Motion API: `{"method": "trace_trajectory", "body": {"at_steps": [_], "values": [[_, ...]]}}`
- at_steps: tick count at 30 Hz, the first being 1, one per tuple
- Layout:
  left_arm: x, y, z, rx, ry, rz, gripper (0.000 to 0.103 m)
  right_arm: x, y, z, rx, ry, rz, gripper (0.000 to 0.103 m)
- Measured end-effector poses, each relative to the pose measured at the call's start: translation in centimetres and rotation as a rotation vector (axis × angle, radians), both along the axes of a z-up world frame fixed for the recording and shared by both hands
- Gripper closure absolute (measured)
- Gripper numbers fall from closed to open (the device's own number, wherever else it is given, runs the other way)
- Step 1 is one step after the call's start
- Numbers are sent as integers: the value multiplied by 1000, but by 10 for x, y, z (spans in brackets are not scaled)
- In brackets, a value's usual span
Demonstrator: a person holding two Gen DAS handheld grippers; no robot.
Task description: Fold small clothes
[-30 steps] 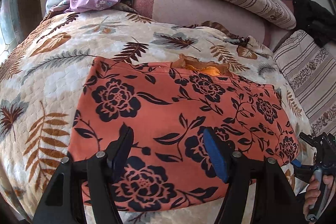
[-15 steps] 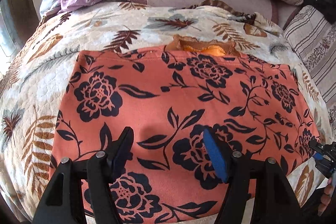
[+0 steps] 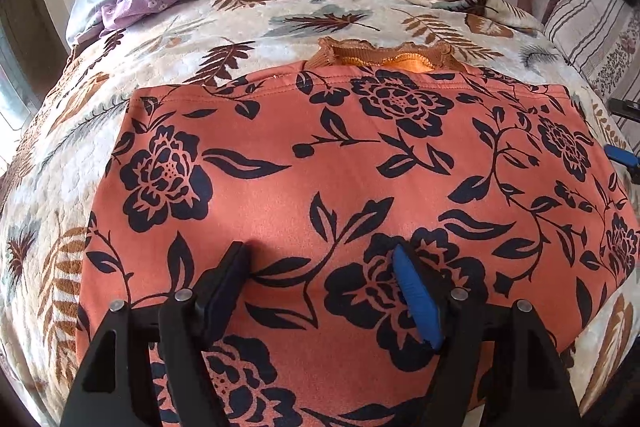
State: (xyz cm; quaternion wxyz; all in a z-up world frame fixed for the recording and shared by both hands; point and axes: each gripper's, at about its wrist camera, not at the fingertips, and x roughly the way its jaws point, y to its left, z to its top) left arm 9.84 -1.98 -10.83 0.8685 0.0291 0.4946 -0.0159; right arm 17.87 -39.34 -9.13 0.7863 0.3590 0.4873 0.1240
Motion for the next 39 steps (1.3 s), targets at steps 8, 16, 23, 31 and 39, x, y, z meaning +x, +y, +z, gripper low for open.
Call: {"method": "trace_trajectory", "body": {"at_steps": [8, 16, 23, 31, 39], "values": [[-1, 2, 0, -21, -6, 1, 28, 65, 38, -22, -146, 75, 181, 79], [0, 5, 0, -39, 5, -11, 27, 59, 8, -24, -241, 132, -68, 59], [-24, 43, 36, -164, -31, 68, 27, -8, 41, 50, -228, -60, -46, 30], [-73, 143, 5, -245, 39, 297, 46, -72, 136, 5, -62, -39, 234, 28], [-87, 153, 14, -217, 83, 286, 65, -81, 120, -31, 81, -24, 182, 28]]}}
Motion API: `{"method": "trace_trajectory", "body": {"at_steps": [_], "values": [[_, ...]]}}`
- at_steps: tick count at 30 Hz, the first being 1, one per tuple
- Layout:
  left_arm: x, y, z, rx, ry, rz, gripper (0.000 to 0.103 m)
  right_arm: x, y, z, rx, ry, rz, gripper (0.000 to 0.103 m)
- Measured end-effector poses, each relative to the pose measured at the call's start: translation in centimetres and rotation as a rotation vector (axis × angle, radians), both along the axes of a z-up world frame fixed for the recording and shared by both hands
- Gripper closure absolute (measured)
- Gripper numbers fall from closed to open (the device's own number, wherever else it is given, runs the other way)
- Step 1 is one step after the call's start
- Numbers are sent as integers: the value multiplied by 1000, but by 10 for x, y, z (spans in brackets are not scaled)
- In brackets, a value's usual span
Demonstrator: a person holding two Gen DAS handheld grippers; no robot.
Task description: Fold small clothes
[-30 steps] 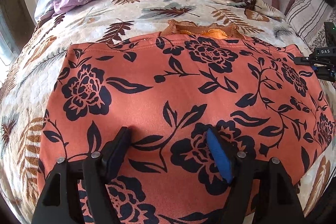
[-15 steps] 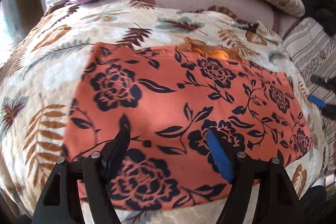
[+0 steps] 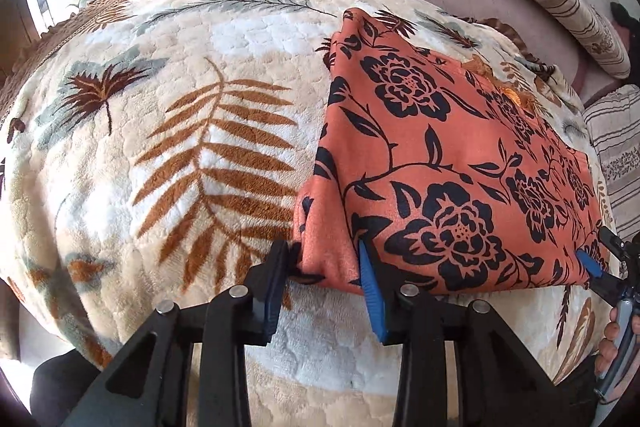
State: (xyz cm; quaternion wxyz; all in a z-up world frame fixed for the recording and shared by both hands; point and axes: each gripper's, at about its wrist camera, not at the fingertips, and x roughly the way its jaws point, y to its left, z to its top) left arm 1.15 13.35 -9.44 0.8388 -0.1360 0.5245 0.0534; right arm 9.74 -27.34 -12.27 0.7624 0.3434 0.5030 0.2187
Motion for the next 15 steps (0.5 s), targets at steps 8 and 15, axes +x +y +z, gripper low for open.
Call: {"method": "trace_trajectory", "body": {"at_steps": [8, 15], "values": [[53, 1, 56, 80, -185, -17, 16, -3, 1, -1, 13, -39, 2, 28], [184, 19, 6, 58, -4, 30, 66, -5, -7, -5, 58, -47, 5, 28]]}}
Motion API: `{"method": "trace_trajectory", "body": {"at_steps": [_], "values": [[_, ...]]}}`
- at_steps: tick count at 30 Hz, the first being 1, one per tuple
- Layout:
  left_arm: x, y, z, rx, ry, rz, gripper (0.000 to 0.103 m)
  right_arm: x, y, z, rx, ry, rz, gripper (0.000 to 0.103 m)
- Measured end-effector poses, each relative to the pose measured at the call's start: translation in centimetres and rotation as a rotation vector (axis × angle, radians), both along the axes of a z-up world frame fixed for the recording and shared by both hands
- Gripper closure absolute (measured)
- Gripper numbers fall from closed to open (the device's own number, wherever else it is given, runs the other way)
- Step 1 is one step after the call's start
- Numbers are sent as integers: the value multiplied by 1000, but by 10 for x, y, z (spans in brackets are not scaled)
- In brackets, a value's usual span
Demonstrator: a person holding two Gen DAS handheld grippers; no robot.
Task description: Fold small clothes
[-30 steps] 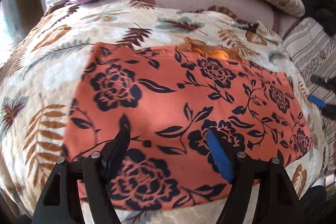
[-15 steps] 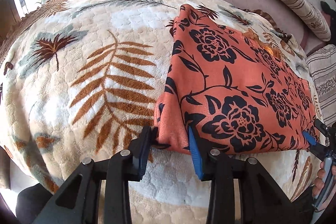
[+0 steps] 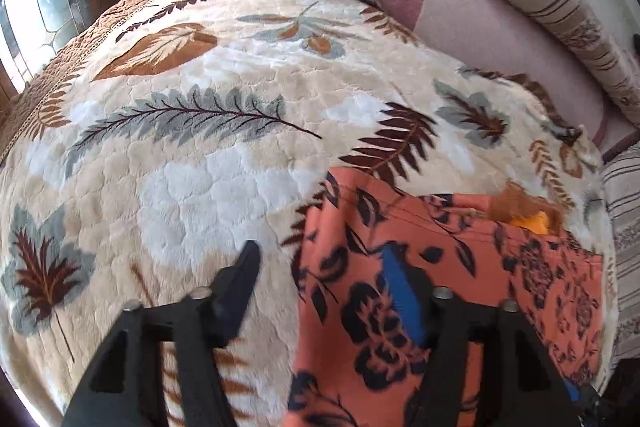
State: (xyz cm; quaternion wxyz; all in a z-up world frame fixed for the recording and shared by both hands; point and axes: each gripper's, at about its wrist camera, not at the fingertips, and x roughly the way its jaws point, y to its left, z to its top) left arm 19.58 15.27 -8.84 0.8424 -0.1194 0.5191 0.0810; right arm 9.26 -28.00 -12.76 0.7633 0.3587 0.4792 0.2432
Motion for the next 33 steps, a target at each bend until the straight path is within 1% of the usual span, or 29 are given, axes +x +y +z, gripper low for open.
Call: {"method": "trace_trajectory", "body": {"at_steps": [1, 2, 3, 4, 5, 6, 7, 8, 9, 10, 11, 12, 13, 15, 16, 18, 19, 20, 21, 22, 23, 24, 26, 29, 31, 33], "values": [[12, 5, -12, 34, 55, 28, 78, 0, 0, 0, -4, -1, 0, 28], [14, 15, -19, -22, 58, 66, 78, 0, 2, 0, -10, -2, -1, 28], [15, 23, -19, -59, 44, 109, 78, 0, 3, 1, -14, -4, 3, 28], [15, 28, -16, -44, 38, 143, 81, 0, 4, 0, -18, -5, 5, 28], [16, 34, -14, 13, 50, 188, 83, 0, 3, 0, -17, -5, 3, 28], [13, 43, -13, 31, 52, 232, 83, 0, 3, 0, -14, -5, 2, 28], [9, 52, -14, 6, 58, 267, 83, 0, 3, -1, -11, -5, 0, 28], [2, 59, -13, -44, 60, 273, 83, 0, 2, -1, -9, -6, -1, 28], [-6, 62, -10, -81, 47, 261, 83, 0, 2, -1, -8, -8, -1, 28], [-16, 60, -4, -87, 24, 243, 83, -1, 2, -1, -9, -12, -1, 28], [-28, 56, 4, -76, 1, 227, 81, -1, 2, -1, -11, -16, -1, 28], [-41, 50, 12, -71, -21, 207, 71, -1, 3, -1, -15, -20, -3, 28], [-55, 41, 19, -75, -41, 177, 56, -2, 3, 0, -19, -23, -5, 28], [-80, 18, 32, -72, -87, 115, 40, -3, 4, 0, -27, -31, -6, 28], [-93, 4, 37, -63, -110, 72, 34, -4, 4, 0, -29, -36, -7, 28], [-115, -21, 39, -33, -135, -19, 32, -6, 4, 1, -28, -44, -9, 28], [-125, -33, 33, 12, -117, -42, 32, -7, 3, 1, -24, -45, -12, 28], [-130, -44, 20, 71, -71, -65, 32, -7, 2, 1, -15, -44, -17, 28], [-133, -49, 2, 124, -9, -81, 32, -7, 0, 0, -2, -42, -24, 28], [-139, -47, -12, 133, 23, -74, 30, -8, -3, -1, 15, -40, -33, 28], [-147, -40, -13, 95, -28, -39, 30, -8, -6, -1, 32, -36, -43, 28], [-151, -34, -12, 84, -26, -5, 30, -8, -9, -2, 50, -33, -57, 28], [-155, -30, -6, 94, 4, 26, 30, -11, -18, -2, 72, -26, -87, 28], [-164, -35, 6, 155, 4, 18, 30, -14, -31, -4, 98, -15, -123, 28], [-170, -38, 12, 167, 4, 21, 30, -15, -38, -6, 129, -3, -152, 28], [-177, -42, 22, 163, -10, 25, 30, -15, -42, -9, 156, 7, -171, 28]]}}
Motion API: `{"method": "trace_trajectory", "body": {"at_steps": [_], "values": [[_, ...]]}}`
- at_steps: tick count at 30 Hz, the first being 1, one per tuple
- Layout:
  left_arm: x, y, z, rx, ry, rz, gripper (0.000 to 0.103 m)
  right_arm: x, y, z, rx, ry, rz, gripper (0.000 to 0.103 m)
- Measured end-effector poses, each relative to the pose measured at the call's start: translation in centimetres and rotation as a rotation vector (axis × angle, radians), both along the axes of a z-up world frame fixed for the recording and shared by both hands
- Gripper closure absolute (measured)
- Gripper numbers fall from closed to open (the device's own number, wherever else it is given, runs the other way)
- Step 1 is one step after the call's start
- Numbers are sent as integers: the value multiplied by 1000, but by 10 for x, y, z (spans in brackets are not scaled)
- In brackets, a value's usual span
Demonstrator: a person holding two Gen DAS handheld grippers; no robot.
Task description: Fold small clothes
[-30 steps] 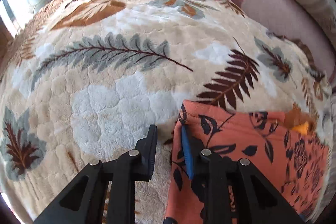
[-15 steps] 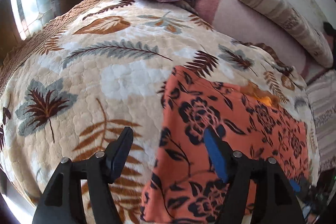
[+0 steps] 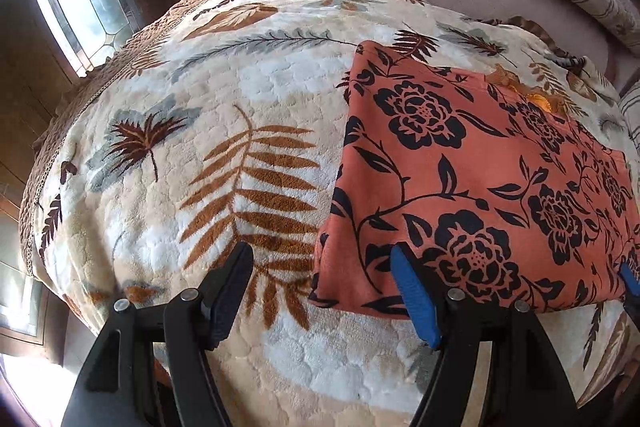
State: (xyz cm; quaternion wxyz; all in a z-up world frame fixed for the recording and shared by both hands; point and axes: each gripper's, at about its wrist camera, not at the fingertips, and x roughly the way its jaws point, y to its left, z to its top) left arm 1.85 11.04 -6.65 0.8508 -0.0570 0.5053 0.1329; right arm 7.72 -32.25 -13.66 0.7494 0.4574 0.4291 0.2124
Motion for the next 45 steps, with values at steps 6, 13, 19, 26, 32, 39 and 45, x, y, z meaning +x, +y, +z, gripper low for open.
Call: {"method": "trace_trajectory", "body": {"at_steps": [6, 13, 19, 26, 32, 39, 45], "values": [[3, 4, -28, -22, 100, 43, 29, 2, -2, 1, 9, 13, 4, 28], [-3, -6, 5, -3, 1, 31, 28, -4, -11, 4, 30, 28, -18, 28], [13, -60, 34, 7, -128, -137, 27, -40, -25, 9, 85, 85, -83, 24], [46, -111, -14, -21, -47, -237, 27, -55, -50, -8, 73, 172, -209, 24], [53, -117, -26, 13, -17, -242, 23, -23, -55, -1, -6, 167, -249, 24], [60, -108, -29, -22, -11, -221, 23, -7, -44, 5, -156, 165, -280, 26], [59, -106, -30, -37, -31, -227, 21, -2, -40, 4, -204, 177, -235, 25]]}}
